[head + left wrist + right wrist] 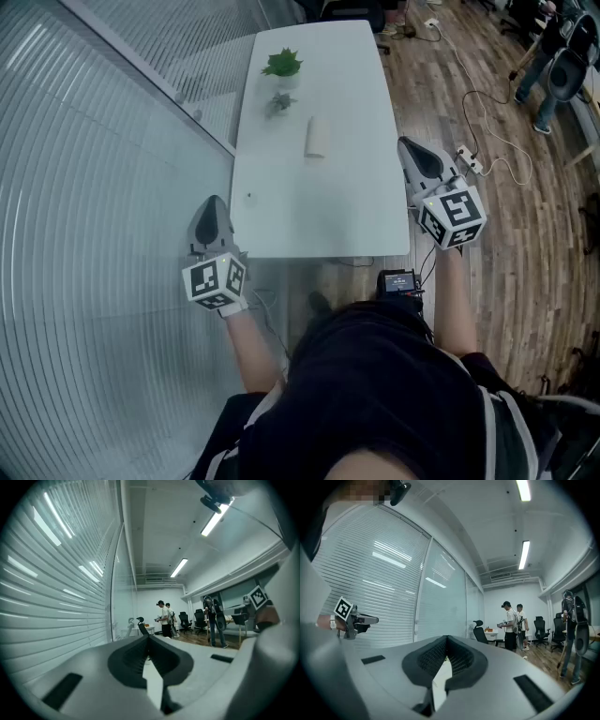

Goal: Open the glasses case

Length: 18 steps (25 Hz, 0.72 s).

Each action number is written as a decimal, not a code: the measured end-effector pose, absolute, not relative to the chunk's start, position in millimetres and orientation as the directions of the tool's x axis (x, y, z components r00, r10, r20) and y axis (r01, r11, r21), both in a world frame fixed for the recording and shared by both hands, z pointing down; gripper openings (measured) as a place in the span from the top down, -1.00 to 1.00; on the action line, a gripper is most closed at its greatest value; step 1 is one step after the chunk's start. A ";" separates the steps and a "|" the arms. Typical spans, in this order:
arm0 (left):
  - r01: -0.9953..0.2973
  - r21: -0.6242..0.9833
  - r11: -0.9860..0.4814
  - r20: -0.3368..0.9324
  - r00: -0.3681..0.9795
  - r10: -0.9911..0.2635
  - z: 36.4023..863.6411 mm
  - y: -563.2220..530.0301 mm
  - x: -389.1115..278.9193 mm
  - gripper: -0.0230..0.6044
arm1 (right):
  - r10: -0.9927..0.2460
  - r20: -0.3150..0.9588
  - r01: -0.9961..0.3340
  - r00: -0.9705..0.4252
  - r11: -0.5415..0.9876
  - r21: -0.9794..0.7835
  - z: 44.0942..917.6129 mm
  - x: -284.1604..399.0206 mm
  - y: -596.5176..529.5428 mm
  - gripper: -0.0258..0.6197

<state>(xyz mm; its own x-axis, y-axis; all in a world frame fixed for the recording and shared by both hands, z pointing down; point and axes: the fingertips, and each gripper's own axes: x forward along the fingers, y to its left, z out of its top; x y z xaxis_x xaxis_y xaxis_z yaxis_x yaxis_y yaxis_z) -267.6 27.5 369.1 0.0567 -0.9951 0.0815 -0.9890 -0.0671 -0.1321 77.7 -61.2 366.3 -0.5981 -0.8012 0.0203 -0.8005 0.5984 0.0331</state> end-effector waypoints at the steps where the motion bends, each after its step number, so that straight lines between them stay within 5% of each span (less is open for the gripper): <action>1: -0.989 -0.132 -0.064 0.076 0.054 -0.996 368.5 24.7 -266.0 0.93 | -0.800 0.020 -0.800 -0.599 0.599 0.035 366.4 79.1 -64.4 0.87; 18: -0.990 -0.140 -0.026 0.086 0.014 -0.996 373.3 -9.2 -209.6 0.93 | -0.755 -0.025 -0.755 -0.655 0.656 -0.005 377.6 122.7 -94.3 0.87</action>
<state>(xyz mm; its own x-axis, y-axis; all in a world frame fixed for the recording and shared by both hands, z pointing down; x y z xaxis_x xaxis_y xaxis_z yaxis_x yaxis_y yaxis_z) -209.6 -9.2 373.3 0.0142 -0.9962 0.0859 -0.9898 -0.0262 -0.1402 122.7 -94.3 377.6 -0.6552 -0.7550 -0.0251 -0.7552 0.6555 -0.0046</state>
